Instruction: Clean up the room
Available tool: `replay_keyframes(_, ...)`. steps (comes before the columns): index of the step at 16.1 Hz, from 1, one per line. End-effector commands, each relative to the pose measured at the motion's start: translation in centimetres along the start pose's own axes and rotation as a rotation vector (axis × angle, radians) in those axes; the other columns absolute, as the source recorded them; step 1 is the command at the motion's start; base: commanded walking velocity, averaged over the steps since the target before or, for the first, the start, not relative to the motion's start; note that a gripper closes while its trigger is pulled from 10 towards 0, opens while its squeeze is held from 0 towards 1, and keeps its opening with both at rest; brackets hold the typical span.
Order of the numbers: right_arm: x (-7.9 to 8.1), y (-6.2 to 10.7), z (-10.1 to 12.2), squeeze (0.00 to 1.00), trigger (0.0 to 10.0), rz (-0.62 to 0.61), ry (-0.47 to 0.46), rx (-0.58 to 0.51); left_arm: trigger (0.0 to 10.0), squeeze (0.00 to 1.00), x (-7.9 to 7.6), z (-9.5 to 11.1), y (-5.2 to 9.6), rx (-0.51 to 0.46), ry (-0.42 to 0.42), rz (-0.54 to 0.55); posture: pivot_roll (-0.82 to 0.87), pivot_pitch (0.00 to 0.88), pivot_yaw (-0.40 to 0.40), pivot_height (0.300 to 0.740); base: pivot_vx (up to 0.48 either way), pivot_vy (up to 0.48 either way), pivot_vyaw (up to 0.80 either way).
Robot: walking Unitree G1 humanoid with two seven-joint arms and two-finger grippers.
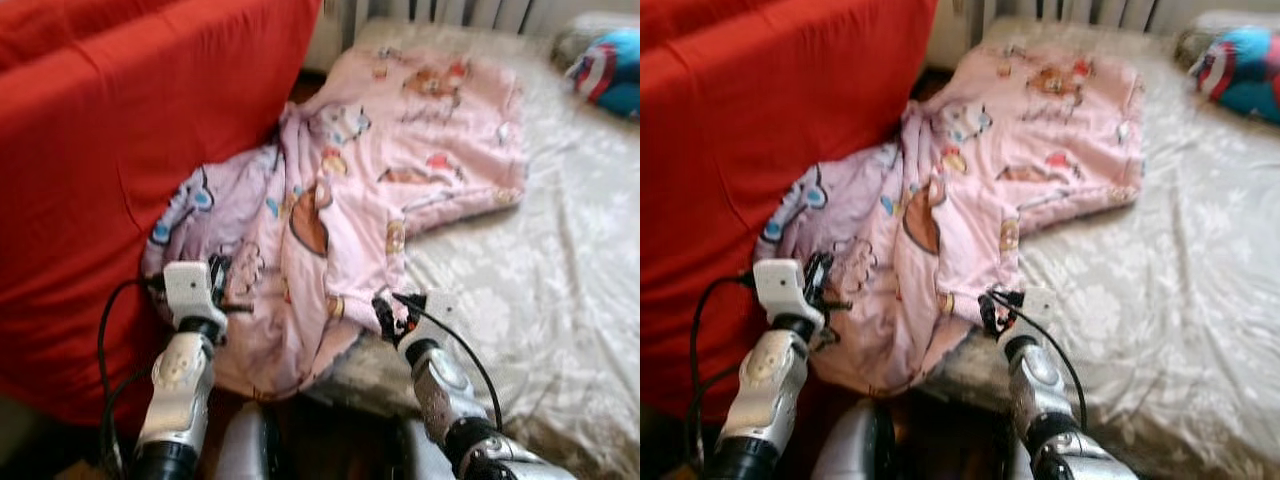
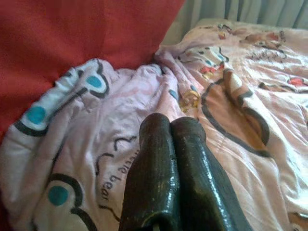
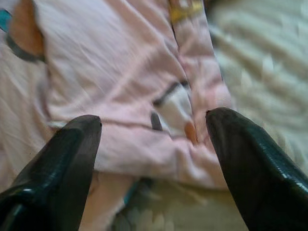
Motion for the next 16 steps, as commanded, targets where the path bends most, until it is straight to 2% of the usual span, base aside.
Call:
replay_keyframes(1,-0.4,0.1,-0.5,1.0,10.0,-0.032,-0.034,0.018,10.0,0.0,0.0,-0.4,0.7,0.027,0.015,0.004,0.0,0.311,0.016,0.632,0.0,0.0,0.0)
replay_keyframes(2,-1.0,0.1,-0.2,0.19,10.0,-0.069,-0.069,0.014,10.0,0.0,0.1,-0.2,1.3,0.029,0.021,0.01,0.01,0.334,0.015,0.632,0.0,0.0,0.0)
replay_keyframes(3,-1.3,0.1,-0.1,0.0,10.0,-0.088,-0.095,0.011,10.0,0.0,0.2,-0.2,1.6,0.031,0.022,0.014,0.02,0.343,0.014,0.632,0.0,0.0,0.0)
replay_keyframes(5,-1.8,0.0,0.4,0.0,10.0,-0.116,-0.155,0.003,10.0,0.0,0.5,-0.4,2.7,0.055,0.022,0.024,0.03,0.369,0.012,0.632,0.0,0.0,0.0)
replay_keyframes(8,-1.5,-0.5,1.4,0.0,10.0,-0.112,-0.168,-0.015,10.0,0.0,1.2,-0.3,4.2,0.089,0.016,0.048,0.05,0.394,0.005,0.632,0.0,0.0,0.0)
replay_keyframes(12,-1.8,-0.3,1.3,0.0,10.0,-0.122,-0.236,-0.031,10.0,0.0,1.5,-0.4,5.3,0.12,0.008,0.054,0.06,0.416,0.01,0.632,0.0,0.0,0.0)
replay_keyframes(16,-2.2,-0.2,0.9,0.0,10.0,-0.148,-0.243,-0.019,10.0,0.0,1.7,-0.4,5.9,0.143,0.0,0.056,0.06,0.43,0.013,0.632,0.0,0.0,0.0)
Point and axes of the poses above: a point about 5 cm out from each wrist's last joint towards the gripper, its own y axis pointing back from the gripper into the wrist, its own z axis along the axis of the wrist's last joint, x = y × z, the point moved 3 cm from there along -y, pointing out of the wrist towards the gripper, and after that the axes turned 7 degrees about -y, right-handed, at the moved point
